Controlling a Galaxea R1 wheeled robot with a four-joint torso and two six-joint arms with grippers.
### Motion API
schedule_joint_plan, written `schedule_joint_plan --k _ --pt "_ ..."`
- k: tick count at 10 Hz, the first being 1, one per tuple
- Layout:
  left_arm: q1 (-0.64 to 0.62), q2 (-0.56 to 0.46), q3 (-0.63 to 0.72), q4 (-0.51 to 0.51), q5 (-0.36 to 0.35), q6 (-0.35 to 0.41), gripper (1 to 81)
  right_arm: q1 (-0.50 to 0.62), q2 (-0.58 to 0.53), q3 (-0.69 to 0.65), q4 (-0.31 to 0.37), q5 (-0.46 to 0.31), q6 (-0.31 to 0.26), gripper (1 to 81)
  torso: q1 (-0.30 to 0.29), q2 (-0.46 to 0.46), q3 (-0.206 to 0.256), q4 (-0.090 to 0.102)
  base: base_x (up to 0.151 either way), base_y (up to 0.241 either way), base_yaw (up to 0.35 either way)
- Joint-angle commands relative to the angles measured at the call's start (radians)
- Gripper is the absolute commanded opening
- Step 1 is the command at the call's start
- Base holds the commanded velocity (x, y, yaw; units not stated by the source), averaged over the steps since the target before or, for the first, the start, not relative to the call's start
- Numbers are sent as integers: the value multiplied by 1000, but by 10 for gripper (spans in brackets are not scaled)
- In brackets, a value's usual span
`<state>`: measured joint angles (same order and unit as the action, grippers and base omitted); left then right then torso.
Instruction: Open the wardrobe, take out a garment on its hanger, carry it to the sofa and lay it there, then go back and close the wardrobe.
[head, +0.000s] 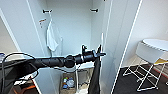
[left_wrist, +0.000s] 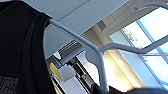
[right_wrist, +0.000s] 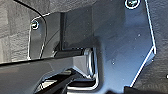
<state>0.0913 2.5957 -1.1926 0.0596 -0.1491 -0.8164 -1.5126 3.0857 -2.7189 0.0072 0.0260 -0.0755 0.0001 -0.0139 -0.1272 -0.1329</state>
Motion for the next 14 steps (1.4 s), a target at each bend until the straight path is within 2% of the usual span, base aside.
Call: schedule_joint_plan --k 1,14 --pt "-179 12 28 29 -38 11 10 31 7 4 10 -49 -1 811 0 0 0 0 0 0 -128" --pt "-176 29 45 55 -35 11 10 36 9 7 7 -47 -3 811 0 0 0 0 0 0 -128"
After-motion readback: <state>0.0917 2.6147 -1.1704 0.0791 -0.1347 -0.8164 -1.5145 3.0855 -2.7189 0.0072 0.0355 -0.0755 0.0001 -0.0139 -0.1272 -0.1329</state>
